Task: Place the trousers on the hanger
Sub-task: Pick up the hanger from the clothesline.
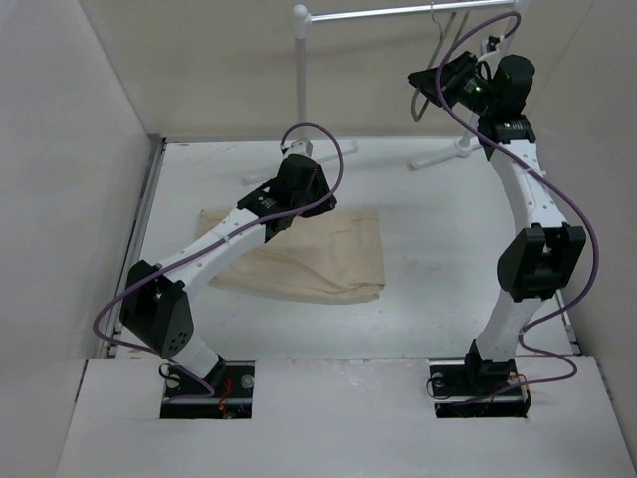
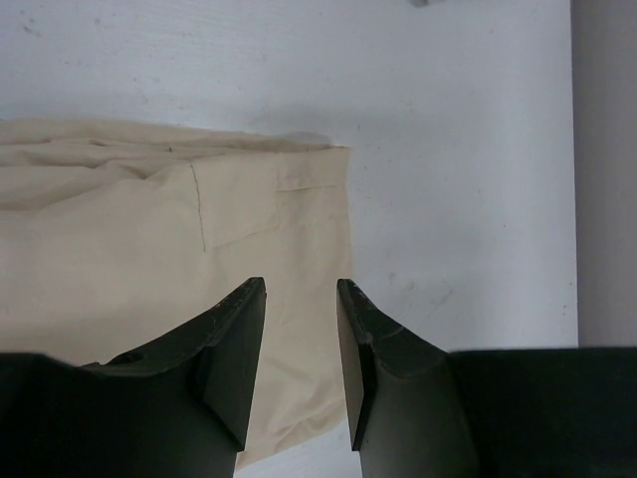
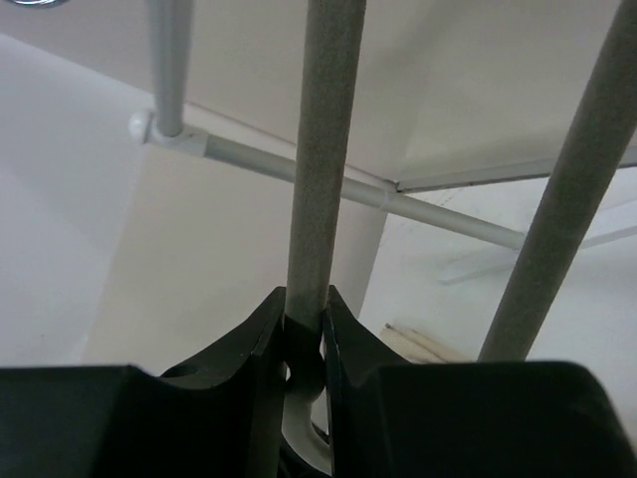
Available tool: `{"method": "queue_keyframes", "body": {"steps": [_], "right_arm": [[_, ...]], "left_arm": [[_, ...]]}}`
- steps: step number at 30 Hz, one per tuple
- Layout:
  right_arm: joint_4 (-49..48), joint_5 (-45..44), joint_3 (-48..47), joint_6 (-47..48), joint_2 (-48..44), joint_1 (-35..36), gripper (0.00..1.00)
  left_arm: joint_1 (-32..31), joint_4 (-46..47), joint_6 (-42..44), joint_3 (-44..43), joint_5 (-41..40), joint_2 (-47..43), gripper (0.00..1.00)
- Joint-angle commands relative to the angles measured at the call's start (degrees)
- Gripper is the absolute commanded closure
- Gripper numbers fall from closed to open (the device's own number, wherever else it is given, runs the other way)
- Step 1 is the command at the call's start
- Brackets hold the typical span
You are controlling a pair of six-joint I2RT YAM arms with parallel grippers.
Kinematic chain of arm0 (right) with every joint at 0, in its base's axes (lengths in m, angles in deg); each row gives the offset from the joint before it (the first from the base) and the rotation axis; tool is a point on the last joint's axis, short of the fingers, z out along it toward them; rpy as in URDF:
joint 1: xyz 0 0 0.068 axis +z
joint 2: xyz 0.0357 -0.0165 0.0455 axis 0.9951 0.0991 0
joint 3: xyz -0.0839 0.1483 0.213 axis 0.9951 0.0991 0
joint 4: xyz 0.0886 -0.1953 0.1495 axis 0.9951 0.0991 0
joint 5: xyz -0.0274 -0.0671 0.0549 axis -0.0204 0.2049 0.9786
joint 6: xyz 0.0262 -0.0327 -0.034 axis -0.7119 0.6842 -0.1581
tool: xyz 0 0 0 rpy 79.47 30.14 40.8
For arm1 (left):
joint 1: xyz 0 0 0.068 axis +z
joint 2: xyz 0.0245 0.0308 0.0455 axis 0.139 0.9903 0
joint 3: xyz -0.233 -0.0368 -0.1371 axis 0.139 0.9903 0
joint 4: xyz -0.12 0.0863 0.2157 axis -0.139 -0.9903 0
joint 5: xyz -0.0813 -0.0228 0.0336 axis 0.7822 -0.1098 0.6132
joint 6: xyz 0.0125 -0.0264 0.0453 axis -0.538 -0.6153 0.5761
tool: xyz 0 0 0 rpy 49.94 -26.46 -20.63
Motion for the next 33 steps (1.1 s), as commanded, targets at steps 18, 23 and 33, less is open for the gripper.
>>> {"method": "queue_keyframes", "body": {"steps": [18, 23, 33], "right_arm": [[-18.77, 4.83, 7.50, -7.82, -6.43, -0.20, 0.81], [-26.50, 6.76, 7.33, -14.32, -5.03, -0.47, 0.83], [-34.95, 8.87, 14.34, -20.67, -6.51, -1.17, 0.84]], "left_arm": [[-0.66, 1.04, 0.71, -1.83, 0.67, 0.41, 0.67], [-1.37, 1.13, 0.71, -1.05, 0.14, 1.03, 0.67], [-1.63, 1.48, 0.62, -1.83, -0.39, 1.20, 0.68]]}}
